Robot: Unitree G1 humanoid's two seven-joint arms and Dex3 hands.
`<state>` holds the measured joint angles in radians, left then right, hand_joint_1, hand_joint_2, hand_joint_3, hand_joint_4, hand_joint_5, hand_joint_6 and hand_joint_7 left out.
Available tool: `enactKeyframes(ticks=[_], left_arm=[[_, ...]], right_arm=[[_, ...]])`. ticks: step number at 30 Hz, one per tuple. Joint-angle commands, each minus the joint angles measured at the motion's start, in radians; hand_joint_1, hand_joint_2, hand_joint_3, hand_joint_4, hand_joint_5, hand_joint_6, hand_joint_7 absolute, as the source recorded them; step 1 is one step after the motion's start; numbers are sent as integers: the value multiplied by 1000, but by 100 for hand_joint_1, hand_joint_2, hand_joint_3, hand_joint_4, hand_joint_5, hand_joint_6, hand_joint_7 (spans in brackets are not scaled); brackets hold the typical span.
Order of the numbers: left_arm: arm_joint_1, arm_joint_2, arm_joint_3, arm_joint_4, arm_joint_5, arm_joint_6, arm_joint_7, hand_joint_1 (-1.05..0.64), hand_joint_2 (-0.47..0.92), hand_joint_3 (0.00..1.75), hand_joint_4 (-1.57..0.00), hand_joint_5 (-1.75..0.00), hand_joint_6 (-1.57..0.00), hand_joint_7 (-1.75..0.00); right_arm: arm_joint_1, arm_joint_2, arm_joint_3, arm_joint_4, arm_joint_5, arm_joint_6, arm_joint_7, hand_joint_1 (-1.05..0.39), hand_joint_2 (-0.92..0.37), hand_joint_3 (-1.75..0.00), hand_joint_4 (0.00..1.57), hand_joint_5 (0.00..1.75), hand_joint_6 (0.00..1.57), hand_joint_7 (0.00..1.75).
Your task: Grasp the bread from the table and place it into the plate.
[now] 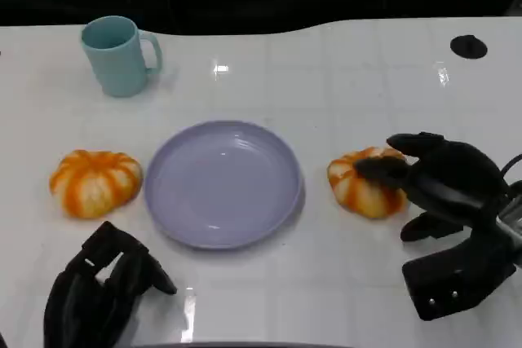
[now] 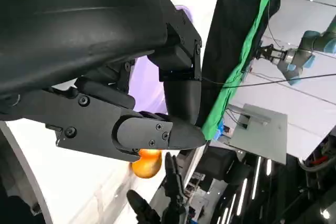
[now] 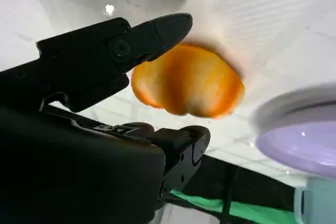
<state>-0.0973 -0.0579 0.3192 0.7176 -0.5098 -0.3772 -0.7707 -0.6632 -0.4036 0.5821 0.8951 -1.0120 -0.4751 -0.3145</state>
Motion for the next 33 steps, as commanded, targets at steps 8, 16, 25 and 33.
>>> enactKeyframes(ticks=[8,16,25,33], left_arm=[[10,11,4,-20,-4,-2,-5,-59,92,22,-66,-175,-53,-151],[25,5,1,-39,-8,6,-3,-58,92,23,-64,-175,-52,-151],[38,-4,-4,-59,0,-1,12,-59,92,23,-64,-175,-52,-152],[41,-2,-3,-61,-9,9,-4,-58,92,25,-64,-175,-52,-152]], right_arm=[[-112,82,124,217,-6,47,-53,-57,-86,-1,21,1,24,1],[-133,154,137,307,43,33,-92,-47,-87,0,31,4,33,2],[-139,200,144,353,67,23,-178,-29,-90,0,42,56,63,2],[-123,212,162,379,45,-93,-490,-21,-91,-26,77,173,68,140]])
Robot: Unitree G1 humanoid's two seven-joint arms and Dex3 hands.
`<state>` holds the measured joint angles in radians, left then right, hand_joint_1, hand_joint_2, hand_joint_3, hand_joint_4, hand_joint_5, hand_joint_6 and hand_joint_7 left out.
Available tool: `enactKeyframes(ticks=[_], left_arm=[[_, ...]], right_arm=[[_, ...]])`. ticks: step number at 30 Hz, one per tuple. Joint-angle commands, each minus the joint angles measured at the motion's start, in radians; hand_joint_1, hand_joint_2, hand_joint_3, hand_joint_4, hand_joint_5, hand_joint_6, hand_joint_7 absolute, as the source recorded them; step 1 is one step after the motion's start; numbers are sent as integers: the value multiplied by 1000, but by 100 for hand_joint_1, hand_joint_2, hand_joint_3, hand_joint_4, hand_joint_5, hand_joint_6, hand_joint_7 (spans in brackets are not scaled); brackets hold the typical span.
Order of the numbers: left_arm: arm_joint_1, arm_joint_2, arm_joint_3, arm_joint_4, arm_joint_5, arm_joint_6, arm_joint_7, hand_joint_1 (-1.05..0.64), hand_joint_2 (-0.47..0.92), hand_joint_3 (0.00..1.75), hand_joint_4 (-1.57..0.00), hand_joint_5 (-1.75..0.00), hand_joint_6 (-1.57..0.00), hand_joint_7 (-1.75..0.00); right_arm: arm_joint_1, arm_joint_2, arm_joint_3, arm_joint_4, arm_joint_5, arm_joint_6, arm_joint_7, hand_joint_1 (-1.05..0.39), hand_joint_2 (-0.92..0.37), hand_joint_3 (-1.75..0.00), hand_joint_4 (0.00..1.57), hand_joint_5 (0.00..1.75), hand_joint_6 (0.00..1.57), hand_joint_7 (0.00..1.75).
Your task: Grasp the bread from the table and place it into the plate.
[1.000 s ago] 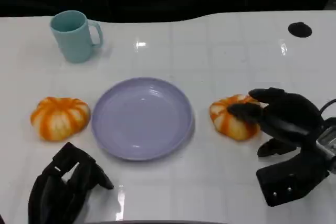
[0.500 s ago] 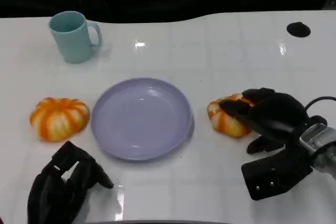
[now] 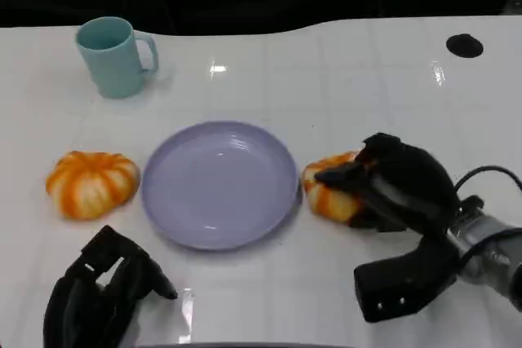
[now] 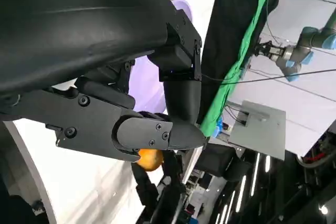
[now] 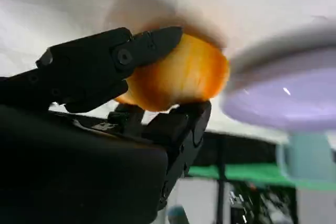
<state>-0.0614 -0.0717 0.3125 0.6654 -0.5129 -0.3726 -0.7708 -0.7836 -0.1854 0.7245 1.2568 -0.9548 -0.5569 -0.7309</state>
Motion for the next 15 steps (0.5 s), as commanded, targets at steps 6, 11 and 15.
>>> enactKeyframes(ticks=[6,11,15], left_arm=[[5,13,2,-11,-13,14,-8,-57,92,24,-65,-175,-52,-151],[6,10,2,-14,-8,8,4,-57,92,24,-65,-175,-54,-149],[5,10,1,-12,-6,6,4,-57,92,24,-65,-175,-54,-149]], right_arm=[[-5,-5,24,25,-1,-38,-115,-18,-84,-52,78,175,56,174],[-11,-13,10,27,17,-59,-109,-16,-82,-59,78,175,54,175],[-13,-20,2,25,25,-62,-134,-13,-77,-60,76,175,52,175]])
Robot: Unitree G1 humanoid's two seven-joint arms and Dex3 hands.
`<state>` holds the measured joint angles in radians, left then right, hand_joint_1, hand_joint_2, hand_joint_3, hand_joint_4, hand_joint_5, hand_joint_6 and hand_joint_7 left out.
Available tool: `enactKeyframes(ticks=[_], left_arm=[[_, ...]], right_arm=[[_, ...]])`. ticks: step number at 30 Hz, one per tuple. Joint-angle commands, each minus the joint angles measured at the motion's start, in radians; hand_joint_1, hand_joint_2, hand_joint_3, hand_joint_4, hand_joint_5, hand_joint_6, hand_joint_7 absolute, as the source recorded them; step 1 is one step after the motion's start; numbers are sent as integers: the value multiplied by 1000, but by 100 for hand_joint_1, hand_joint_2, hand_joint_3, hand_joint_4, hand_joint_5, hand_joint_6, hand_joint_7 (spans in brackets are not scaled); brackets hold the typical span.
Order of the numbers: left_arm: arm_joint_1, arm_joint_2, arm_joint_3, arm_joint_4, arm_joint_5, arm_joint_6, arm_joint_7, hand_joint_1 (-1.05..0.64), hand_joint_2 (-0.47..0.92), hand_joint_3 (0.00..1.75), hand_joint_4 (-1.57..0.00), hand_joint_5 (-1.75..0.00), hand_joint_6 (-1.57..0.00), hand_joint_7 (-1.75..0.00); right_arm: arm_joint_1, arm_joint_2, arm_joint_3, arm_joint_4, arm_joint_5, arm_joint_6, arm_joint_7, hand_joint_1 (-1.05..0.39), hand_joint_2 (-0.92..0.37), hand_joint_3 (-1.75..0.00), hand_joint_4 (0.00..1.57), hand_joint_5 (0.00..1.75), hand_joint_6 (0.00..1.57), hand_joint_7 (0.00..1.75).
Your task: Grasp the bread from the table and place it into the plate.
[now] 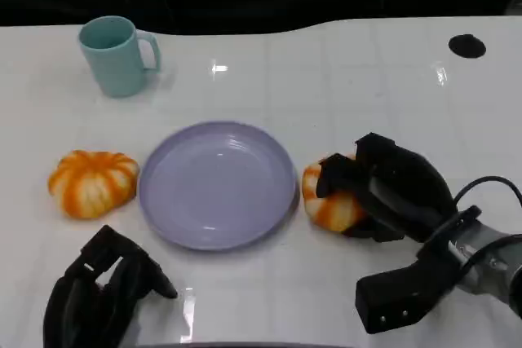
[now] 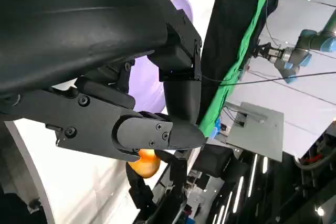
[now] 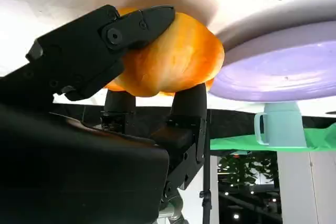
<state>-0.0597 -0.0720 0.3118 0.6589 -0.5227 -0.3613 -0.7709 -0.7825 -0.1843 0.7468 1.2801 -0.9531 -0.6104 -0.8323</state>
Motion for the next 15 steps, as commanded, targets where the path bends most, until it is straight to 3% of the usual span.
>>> enactKeyframes(ticks=[1,8,15], left_arm=[[4,11,1,-7,5,-5,4,-57,92,25,-65,-175,-54,-149],[-1,12,0,1,6,-9,1,-58,92,25,-65,-175,-54,-150],[6,3,-6,-2,15,-21,11,-56,92,26,-64,-175,-53,-149]], right_arm=[[-15,-24,-27,1,29,-16,-40,-12,-74,-65,76,175,52,175],[-56,-51,-77,-26,71,-60,-27,-9,-67,-69,72,175,49,175],[-105,-24,-151,-80,162,-140,64,-6,-70,-69,75,175,54,175]])
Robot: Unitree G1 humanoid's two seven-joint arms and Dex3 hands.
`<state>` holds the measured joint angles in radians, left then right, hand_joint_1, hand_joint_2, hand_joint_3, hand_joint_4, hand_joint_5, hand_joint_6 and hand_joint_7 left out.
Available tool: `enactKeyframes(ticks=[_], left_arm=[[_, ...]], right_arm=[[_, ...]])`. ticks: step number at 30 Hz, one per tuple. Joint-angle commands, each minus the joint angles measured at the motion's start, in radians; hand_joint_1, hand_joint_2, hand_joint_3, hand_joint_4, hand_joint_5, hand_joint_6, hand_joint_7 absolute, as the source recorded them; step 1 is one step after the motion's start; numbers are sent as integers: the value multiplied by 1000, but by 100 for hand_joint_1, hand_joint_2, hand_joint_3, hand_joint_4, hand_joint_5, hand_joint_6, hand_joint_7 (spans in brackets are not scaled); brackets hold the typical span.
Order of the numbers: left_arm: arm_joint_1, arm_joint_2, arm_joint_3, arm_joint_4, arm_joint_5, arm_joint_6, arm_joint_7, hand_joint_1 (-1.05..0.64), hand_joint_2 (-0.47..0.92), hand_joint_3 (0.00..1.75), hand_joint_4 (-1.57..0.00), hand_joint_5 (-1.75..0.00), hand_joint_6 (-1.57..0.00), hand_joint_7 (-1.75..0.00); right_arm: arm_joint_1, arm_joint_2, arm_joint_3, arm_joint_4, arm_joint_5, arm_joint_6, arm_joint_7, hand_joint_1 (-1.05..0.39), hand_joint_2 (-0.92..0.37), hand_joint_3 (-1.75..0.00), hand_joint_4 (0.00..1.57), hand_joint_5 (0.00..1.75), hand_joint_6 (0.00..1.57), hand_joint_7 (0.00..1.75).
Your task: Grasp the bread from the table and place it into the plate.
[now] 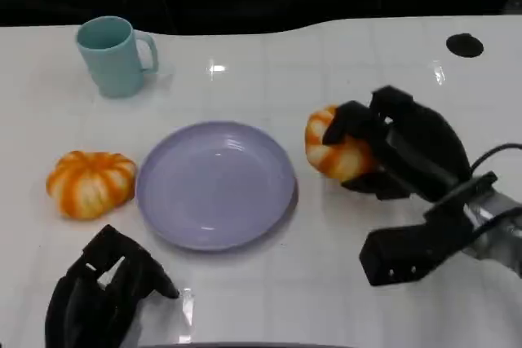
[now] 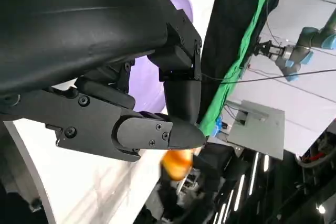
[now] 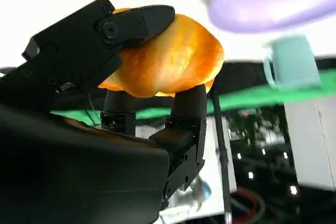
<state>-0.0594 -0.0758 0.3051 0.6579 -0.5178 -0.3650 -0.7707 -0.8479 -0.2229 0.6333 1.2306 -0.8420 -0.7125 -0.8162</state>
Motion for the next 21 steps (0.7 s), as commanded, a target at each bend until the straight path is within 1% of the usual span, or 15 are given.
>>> enactKeyframes(ticks=[1,3,4,6,7,9,13,17,21], left_arm=[[5,5,1,1,9,-19,9,-56,92,26,-64,-175,-53,-149],[5,4,1,4,8,-20,9,-56,92,26,-63,-175,-52,-149],[6,2,0,5,9,-19,13,-57,92,25,-63,-175,-53,-149],[6,0,0,8,11,-20,13,-57,92,24,-63,-175,-53,-148],[7,0,-1,9,11,-22,11,-56,92,24,-63,-175,-53,-149],[7,2,-3,10,12,-22,5,-56,92,25,-62,-175,-52,-150],[17,8,-10,-7,28,-17,20,-58,92,26,-62,-175,-51,-152],[21,9,-3,-13,17,-3,11,-56,92,25,-62,-175,-50,-152],[29,18,0,-23,16,2,6,-56,92,28,-61,-175,-50,-151]], right_arm=[[-43,19,-44,-35,61,-42,61,-6,-70,-69,76,175,55,175],[-51,30,-51,-47,67,-42,80,-6,-70,-69,76,175,56,175],[-59,43,-53,-52,69,-41,96,-7,-66,-73,78,175,62,169],[-74,67,-56,-61,76,-37,135,-8,-63,-76,80,175,66,166],[-79,77,-57,-65,79,-35,155,-11,-58,-87,81,175,68,166],[-86,99,-56,-72,80,-29,180,-13,-53,-99,83,175,69,167],[-101,149,-49,-68,82,-25,218,-15,-48,-113,85,175,67,173],[-115,196,-38,-55,76,-10,248,-16,-44,-117,89,175,69,175],[-129,245,-32,-46,79,15,316,-15,-42,-117,90,175,69,175]])
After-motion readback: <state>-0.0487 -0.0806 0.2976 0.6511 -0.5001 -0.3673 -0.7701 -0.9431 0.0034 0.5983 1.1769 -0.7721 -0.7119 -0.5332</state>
